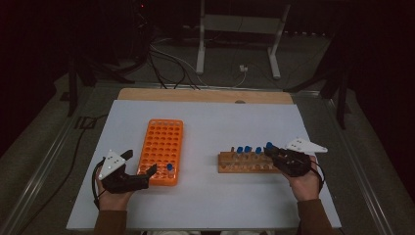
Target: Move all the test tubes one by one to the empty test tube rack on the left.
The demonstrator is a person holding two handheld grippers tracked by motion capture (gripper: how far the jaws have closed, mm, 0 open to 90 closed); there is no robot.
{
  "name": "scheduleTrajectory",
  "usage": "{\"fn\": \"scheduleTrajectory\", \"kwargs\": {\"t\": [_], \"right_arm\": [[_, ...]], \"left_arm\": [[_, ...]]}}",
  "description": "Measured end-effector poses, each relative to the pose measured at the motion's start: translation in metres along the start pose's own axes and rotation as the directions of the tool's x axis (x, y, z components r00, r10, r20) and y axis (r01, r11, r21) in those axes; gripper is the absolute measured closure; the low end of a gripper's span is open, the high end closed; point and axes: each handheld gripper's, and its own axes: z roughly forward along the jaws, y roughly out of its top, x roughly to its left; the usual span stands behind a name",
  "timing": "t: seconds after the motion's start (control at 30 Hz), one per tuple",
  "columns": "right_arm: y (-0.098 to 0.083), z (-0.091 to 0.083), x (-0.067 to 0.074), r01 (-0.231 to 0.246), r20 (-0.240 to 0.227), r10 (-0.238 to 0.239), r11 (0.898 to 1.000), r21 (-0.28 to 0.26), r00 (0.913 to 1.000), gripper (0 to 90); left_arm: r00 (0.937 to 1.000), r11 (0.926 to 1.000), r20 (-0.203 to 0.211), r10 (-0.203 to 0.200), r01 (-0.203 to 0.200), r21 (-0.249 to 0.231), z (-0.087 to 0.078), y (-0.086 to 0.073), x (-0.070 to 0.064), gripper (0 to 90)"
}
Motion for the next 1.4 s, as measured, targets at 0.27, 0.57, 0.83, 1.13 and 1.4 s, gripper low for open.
{"fn": "scheduleTrajectory", "kwargs": {"t": [0.27,0.57,0.83,1.13,1.4], "right_arm": [[0.018,-0.013,0.008,0.049,0.018,-0.048,0.998,-0.04,0.9987,76.9],[0.034,-0.028,0.016,0.074,0.013,-0.073,0.995,-0.061,0.9972,76.9],[0.036,-0.03,0.027,0.077,-0.017,-0.078,0.995,-0.059,0.9968,76.9],[0.038,-0.016,0.046,0.085,-0.081,-0.09,0.995,-0.058,0.9926,76.9],[0.05,0.001,0.064,0.076,-0.147,-0.087,0.994,-0.075,0.9853,76.8]], "left_arm": [[1.0,1.0,-0.001,-0.002,0.002,-0.003,-0.001,0.0,0.0,0.9],[0.9998,0.9996,0.021,-0.001,0.001,-0.028,-0.004,0.007,-0.004,0.9],[0.9988,0.9973,0.035,0.036,-0.033,-0.065,-0.006,0.018,-0.013,0.9],[0.9945,0.9978,0.095,0.044,-0.039,-0.054,-0.003,0.03,-0.024,0.9],[0.9896,0.9971,0.127,0.068,-0.063,-0.043,0.004,0.042,-0.036,0.9]]}}
